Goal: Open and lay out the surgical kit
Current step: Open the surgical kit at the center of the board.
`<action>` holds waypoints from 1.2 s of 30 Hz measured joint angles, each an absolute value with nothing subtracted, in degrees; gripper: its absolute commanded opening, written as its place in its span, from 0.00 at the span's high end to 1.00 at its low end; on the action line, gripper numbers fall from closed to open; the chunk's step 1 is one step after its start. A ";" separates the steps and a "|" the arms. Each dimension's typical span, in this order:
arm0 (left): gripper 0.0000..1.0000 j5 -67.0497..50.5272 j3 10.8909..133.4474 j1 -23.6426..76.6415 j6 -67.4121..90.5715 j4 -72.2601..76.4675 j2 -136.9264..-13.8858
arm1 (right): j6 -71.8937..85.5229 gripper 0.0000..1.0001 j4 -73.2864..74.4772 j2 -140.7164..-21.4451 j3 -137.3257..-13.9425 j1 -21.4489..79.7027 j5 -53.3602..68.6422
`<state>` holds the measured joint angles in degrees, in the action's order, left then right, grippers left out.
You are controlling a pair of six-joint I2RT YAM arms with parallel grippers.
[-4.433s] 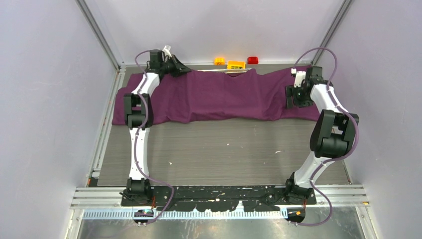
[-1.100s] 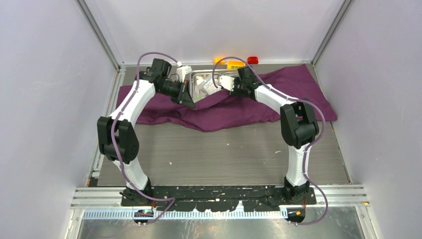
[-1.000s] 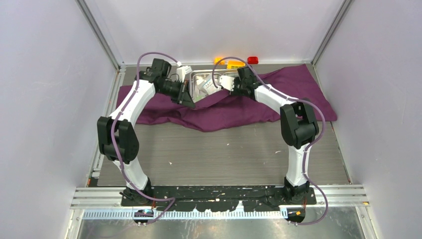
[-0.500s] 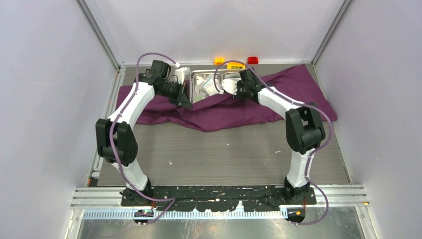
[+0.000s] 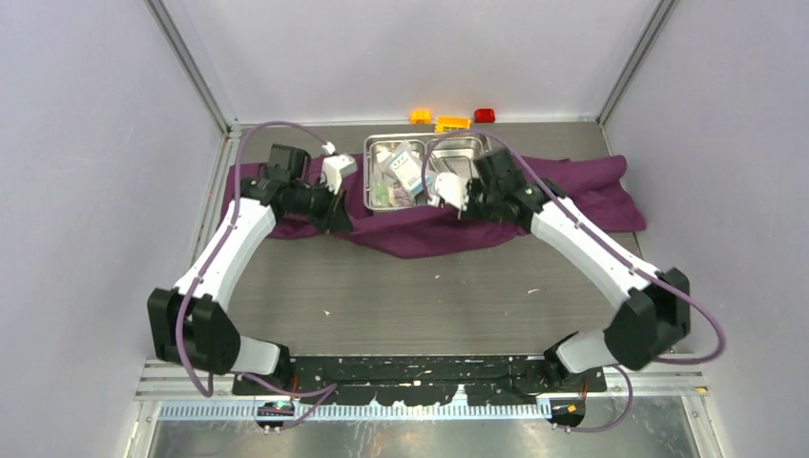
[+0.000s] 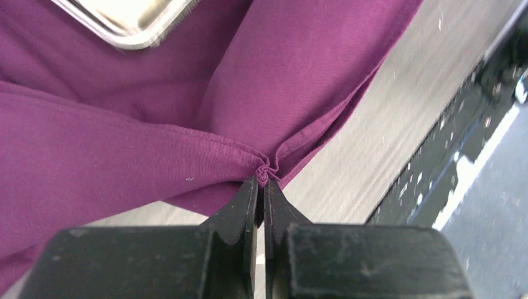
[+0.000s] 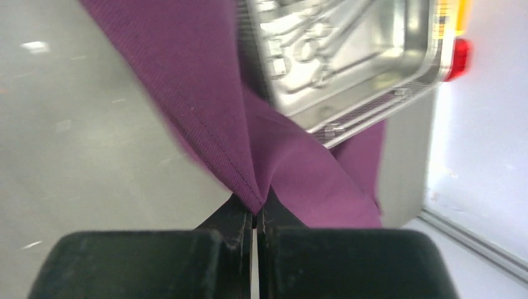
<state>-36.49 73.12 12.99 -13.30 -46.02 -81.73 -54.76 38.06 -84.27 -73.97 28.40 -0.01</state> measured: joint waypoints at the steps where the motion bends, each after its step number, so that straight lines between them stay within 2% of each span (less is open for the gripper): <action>1: 1.00 -36.42 71.55 12.99 -14.70 -46.85 -79.92 | -53.43 1.00 40.03 -81.93 -72.05 30.04 -0.01; 6: 1.00 -36.03 62.52 13.28 -23.86 -55.31 -67.92 | -44.47 0.95 50.02 -71.61 -62.72 40.47 1.56; 7: 0.96 -36.05 61.10 13.47 -26.35 -57.76 -64.77 | -42.74 0.92 51.83 -69.97 -61.54 41.93 2.61; 9: 0.78 -36.53 59.70 13.85 -30.04 -61.58 -59.40 | -39.48 0.81 55.70 -66.24 -59.48 43.16 7.14; 11: 0.52 -36.80 58.61 14.13 -34.52 -65.19 -53.04 | -37.12 0.74 58.35 -63.05 -58.37 42.13 10.24; 13: 0.30 -36.45 57.32 14.09 -37.95 -68.01 -47.64 | -36.05 0.63 60.97 -60.10 -56.97 41.08 12.38; 15: 0.12 -35.88 55.33 14.09 -40.29 -70.00 -42.17 | -35.29 0.42 63.44 -58.57 -55.77 40.69 14.15; 16: 0.02 -35.42 54.41 14.09 -41.17 -70.83 -39.51 | -35.03 0.36 64.53 -58.48 -55.44 40.69 14.85; 17: 0.01 -34.68 53.54 14.11 -41.93 -71.48 -36.97 | -34.81 0.32 65.45 -58.65 -55.35 40.69 15.38; 20: 0.00 -31.27 51.88 14.11 -41.98 -70.67 -33.71 | -34.65 0.31 66.63 -59.31 -55.35 40.75 15.92; 24: 0.00 -24.88 51.62 14.11 -37.47 -64.71 -38.24 | -33.98 0.30 65.23 -59.37 -55.35 40.73 13.78; 28: 0.00 -17.02 54.94 14.11 -29.45 -54.72 -54.33 | -31.94 0.30 59.37 -59.66 -55.55 38.39 10.26; 36: 0.06 -2.02 72.40 14.06 -13.80 -42.78 -90.41 | -27.90 0.32 51.83 -62.89 -57.08 31.38 8.75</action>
<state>-2.02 72.40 14.06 -13.80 -42.78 -90.41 -27.90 51.83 -62.89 -57.08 31.38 8.75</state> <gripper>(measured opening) 0.964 0.683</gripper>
